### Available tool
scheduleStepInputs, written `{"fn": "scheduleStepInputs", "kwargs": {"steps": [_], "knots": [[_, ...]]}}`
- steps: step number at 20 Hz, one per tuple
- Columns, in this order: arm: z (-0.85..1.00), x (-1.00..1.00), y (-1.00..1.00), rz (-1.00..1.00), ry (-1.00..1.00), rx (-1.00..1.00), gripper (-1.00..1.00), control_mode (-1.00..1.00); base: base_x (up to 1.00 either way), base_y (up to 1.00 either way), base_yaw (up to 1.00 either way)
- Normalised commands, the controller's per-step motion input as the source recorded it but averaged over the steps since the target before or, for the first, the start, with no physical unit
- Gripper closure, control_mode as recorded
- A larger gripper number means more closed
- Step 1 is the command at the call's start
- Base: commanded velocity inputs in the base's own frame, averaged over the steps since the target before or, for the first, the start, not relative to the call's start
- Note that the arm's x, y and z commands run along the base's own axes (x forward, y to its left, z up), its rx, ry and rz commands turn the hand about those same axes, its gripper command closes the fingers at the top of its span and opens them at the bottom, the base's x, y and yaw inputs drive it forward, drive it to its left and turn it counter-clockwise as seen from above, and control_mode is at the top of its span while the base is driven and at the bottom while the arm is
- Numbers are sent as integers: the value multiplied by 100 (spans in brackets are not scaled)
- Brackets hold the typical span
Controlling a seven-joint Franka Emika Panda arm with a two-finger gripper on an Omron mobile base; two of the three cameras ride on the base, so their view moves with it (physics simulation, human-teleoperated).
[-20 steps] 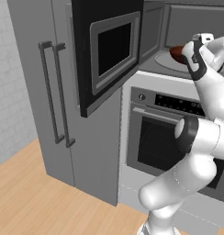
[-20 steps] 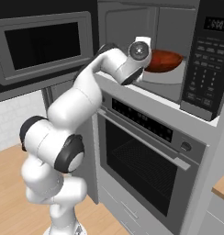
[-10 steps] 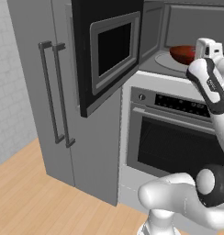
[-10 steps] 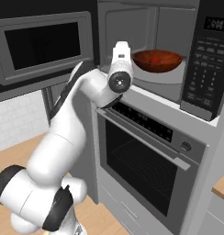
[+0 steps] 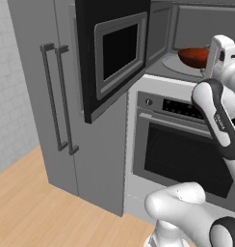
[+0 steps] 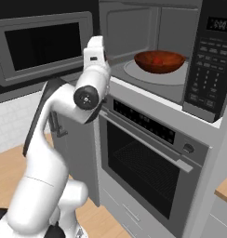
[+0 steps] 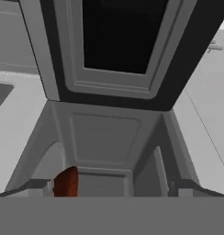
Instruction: Pick the bell pepper from the sink and place it in the bowl. Then pick the bowl and place it in the microwave. Then close the microwave door and press the start button.
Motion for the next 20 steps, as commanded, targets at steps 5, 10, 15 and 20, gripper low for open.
{"fn": "scheduleStepInputs", "kwargs": {"steps": [5,10,15,20], "knots": [[56,-98,3,0,28,-2,-100,-100,0,0,0],[13,-99,16,0,37,-1,-100,-100,0,0,0],[-7,-100,29,0,0,0,-100,-100,0,0,0],[-16,-100,63,-2,0,0,-100,-100,0,0,0]]}}
